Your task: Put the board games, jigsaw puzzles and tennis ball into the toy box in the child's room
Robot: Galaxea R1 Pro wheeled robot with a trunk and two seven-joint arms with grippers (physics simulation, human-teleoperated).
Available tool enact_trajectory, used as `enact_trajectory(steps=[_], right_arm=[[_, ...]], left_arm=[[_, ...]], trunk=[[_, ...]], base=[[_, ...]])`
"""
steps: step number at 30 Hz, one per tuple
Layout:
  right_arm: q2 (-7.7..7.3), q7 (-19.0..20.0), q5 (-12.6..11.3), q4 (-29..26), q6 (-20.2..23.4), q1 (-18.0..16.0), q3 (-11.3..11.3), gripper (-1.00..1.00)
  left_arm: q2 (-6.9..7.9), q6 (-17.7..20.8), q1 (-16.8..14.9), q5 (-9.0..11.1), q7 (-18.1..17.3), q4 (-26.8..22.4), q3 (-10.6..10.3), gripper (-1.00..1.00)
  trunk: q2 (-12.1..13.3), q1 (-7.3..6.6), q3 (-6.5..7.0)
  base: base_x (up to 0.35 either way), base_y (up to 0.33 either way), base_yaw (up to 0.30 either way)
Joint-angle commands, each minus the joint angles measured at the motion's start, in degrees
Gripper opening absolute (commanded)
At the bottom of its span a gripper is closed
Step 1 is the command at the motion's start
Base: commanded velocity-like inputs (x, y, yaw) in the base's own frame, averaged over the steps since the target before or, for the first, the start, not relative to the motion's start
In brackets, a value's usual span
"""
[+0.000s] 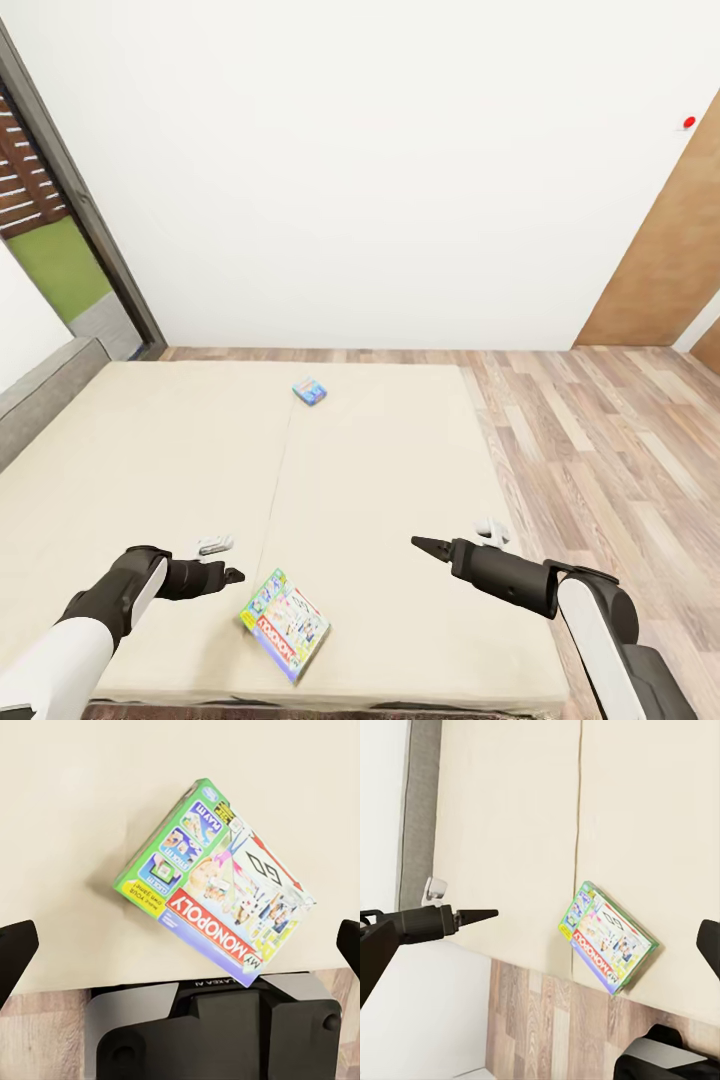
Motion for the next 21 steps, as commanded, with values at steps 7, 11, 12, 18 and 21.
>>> enact_trajectory(steps=[7, 11, 12, 18, 21], right_arm=[[0.05, 0.6, 0.5, 0.0, 0.2, 0.0, -0.1, 1.0], [0.09, 0.6, 0.5, 0.0, 0.2, 0.0, -0.1, 1.0], [0.08, 0.6, 0.5, 0.0, 0.2, 0.0, -0.1, 1.0], [0.11, 0.6, 0.5, 0.1, 0.2, 0.0, -0.1, 1.0], [0.12, 0.6, 0.5, 0.1, 0.2, 0.0, -0.2, 1.0]], left_arm=[[-0.03, 0.4, 0.0, -0.1, -0.3, -0.1, 0.3, 1.0], [-0.03, 0.3, 0.0, -0.1, -0.3, -0.1, 0.3, 1.0], [-0.03, 0.3, 0.0, -0.1, -0.3, -0.1, 0.3, 1.0], [-0.03, -0.9, 0.0, 0.1, -0.3, -0.1, 0.3, 1.0], [-0.03, -1.9, 0.0, 0.2, -0.3, -0.1, 0.4, 1.0]], trunk=[[-0.1, 0.03, -0.77], [-0.1, 0.03, -1.14], [-0.1, 0.03, -1.24], [-0.1, 0.03, -1.8], [-0.1, 0.03, -2.09]], base=[[0.0, 0.0, 0.0], [0.0, 0.0, 0.0], [0.0, 0.0, 0.0], [0.0, 0.0, 0.0], [0.0, 0.0, 0.0]])
